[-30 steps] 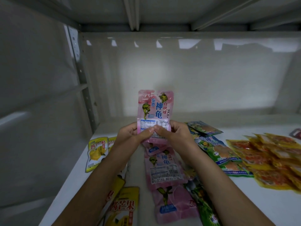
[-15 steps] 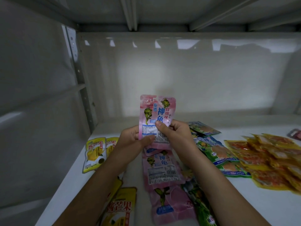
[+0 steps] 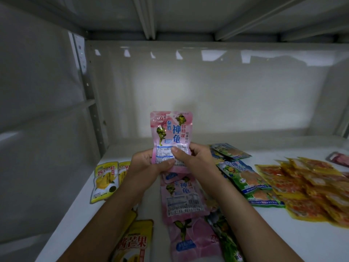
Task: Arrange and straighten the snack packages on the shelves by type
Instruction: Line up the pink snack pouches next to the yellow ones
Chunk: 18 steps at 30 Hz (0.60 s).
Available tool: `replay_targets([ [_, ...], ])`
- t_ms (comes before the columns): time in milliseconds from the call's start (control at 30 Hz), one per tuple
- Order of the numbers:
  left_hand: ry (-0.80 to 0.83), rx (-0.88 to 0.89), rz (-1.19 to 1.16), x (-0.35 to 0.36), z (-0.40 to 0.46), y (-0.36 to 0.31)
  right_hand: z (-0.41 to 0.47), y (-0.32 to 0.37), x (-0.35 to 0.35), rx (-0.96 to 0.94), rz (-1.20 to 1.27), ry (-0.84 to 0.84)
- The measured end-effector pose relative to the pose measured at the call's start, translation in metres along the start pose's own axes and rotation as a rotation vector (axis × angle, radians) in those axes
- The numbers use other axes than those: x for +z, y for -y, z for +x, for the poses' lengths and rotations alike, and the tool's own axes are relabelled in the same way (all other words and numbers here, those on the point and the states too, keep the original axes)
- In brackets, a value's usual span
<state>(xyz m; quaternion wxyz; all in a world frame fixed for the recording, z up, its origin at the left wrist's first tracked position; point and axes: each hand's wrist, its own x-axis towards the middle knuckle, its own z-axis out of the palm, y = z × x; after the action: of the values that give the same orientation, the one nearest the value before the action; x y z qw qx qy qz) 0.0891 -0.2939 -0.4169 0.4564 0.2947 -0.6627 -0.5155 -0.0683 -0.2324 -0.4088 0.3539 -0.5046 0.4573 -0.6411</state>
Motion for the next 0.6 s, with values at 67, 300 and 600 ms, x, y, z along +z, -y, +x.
replay_targets([
  [67, -0.037, 0.029, 0.046, 0.005, 0.000, 0.000, 0.002, -0.003, -0.001, -0.019, 0.012, -0.057],
  [300, -0.226, 0.182, 0.258, 0.008, 0.000, -0.005, 0.005, -0.001, -0.007, -0.057, -0.070, -0.228],
  [600, 0.024, -0.027, -0.104, 0.014, -0.007, -0.012, 0.001, 0.000, 0.002, -0.108, -0.179, -0.037],
])
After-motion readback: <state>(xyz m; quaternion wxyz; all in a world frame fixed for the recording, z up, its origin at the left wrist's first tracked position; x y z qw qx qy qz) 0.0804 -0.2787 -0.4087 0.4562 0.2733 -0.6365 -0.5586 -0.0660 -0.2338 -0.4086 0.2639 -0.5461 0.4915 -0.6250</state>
